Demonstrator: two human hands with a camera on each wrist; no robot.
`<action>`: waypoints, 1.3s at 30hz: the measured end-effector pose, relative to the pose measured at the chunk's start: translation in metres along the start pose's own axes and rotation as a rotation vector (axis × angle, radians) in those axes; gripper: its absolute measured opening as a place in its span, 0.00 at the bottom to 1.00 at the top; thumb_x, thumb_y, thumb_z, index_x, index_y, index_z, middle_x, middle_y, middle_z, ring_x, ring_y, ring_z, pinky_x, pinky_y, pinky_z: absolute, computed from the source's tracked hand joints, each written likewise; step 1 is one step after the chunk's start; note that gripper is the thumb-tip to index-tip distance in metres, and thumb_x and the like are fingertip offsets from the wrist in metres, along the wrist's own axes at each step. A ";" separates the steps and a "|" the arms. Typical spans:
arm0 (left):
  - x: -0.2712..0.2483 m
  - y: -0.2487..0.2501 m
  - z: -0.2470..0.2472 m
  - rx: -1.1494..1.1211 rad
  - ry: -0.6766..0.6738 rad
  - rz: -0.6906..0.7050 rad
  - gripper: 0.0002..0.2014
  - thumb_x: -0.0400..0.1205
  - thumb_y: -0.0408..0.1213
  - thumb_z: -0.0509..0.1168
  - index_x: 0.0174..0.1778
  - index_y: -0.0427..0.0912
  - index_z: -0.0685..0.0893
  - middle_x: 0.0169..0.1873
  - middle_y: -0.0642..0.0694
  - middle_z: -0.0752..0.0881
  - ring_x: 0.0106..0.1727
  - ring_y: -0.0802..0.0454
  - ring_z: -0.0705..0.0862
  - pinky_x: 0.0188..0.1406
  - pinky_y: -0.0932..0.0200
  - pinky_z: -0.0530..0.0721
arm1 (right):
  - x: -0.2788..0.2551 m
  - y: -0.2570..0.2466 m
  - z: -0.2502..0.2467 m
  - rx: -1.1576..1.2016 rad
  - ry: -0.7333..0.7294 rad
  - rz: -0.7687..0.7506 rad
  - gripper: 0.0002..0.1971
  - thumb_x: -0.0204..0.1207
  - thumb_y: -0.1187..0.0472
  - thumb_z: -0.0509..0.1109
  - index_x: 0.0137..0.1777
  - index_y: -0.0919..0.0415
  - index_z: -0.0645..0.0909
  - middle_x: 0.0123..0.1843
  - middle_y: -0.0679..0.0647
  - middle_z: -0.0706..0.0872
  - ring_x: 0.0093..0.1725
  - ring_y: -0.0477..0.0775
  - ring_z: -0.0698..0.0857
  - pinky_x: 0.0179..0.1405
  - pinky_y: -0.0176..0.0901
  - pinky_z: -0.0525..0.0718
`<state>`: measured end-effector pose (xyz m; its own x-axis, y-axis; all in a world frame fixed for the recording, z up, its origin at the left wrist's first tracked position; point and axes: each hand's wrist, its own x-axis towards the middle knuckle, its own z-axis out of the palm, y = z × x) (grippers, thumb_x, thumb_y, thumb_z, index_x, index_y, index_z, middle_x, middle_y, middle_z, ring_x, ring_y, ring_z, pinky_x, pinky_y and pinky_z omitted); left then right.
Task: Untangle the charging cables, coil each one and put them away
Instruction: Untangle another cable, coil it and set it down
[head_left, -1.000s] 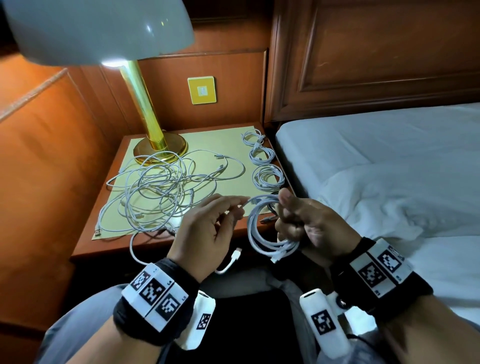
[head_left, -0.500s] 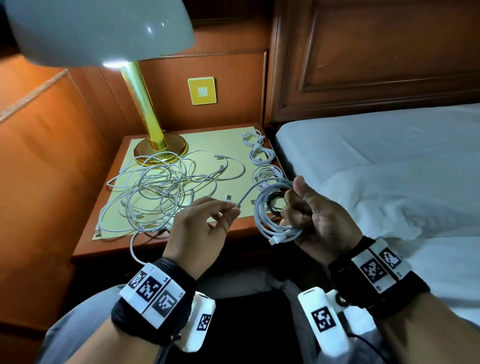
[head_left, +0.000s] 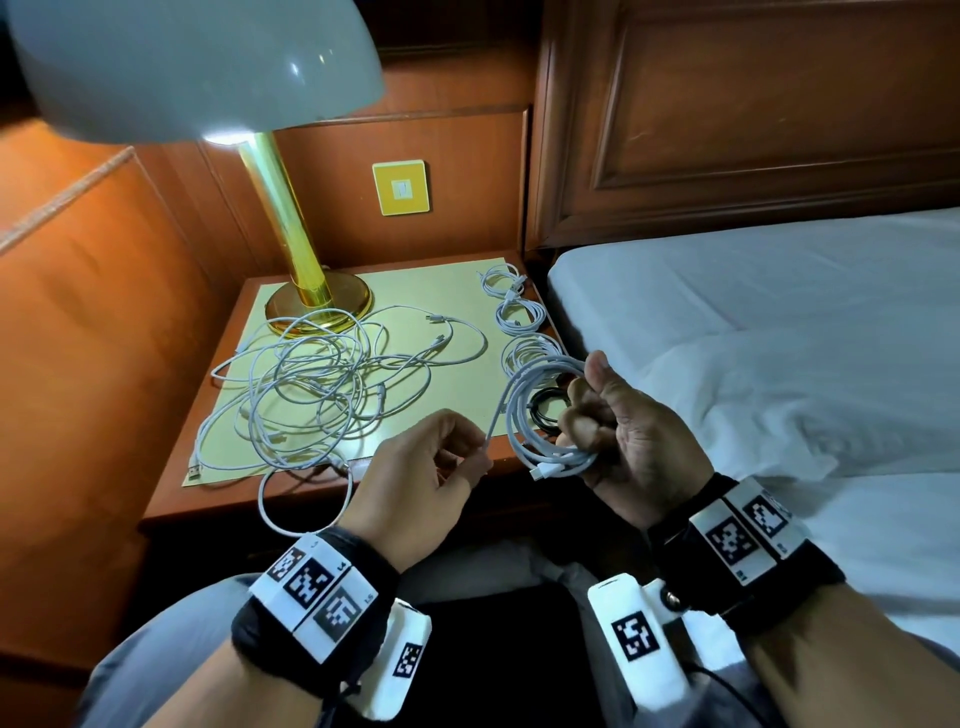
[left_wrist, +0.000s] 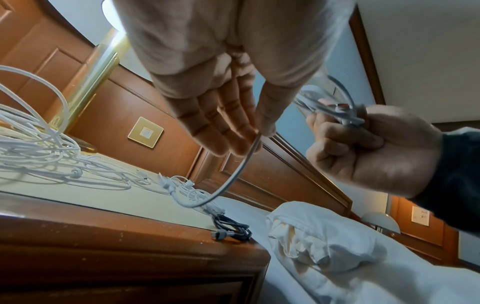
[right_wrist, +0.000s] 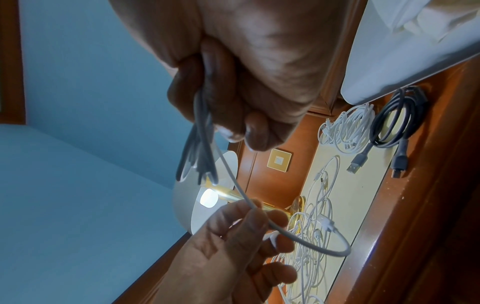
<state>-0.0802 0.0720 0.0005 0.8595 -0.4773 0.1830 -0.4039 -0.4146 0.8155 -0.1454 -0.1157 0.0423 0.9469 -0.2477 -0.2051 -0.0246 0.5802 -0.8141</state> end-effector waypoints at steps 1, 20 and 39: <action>0.001 -0.001 0.000 -0.035 0.006 -0.013 0.08 0.79 0.35 0.75 0.43 0.51 0.83 0.34 0.56 0.88 0.33 0.55 0.86 0.35 0.64 0.82 | 0.000 0.000 0.000 -0.003 0.002 0.002 0.18 0.73 0.45 0.65 0.28 0.53 0.68 0.20 0.44 0.61 0.20 0.43 0.59 0.31 0.44 0.53; -0.008 0.013 0.012 -0.578 -0.109 -0.078 0.11 0.82 0.45 0.62 0.52 0.43 0.85 0.44 0.35 0.88 0.44 0.35 0.90 0.41 0.44 0.86 | 0.007 0.019 -0.002 -0.167 -0.011 -0.095 0.23 0.74 0.38 0.64 0.33 0.53 0.61 0.30 0.55 0.54 0.24 0.47 0.60 0.29 0.42 0.62; -0.007 0.030 0.029 -0.969 0.092 -0.246 0.16 0.74 0.40 0.71 0.52 0.33 0.83 0.41 0.39 0.90 0.42 0.44 0.90 0.43 0.53 0.90 | 0.011 0.035 -0.002 -0.533 0.080 -0.356 0.31 0.83 0.36 0.55 0.29 0.60 0.72 0.28 0.51 0.77 0.32 0.51 0.77 0.41 0.42 0.76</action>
<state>-0.1070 0.0404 0.0079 0.9223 -0.3842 -0.0422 0.1820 0.3353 0.9243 -0.1364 -0.1002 0.0106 0.9001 -0.4230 0.1046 0.1115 -0.0086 -0.9937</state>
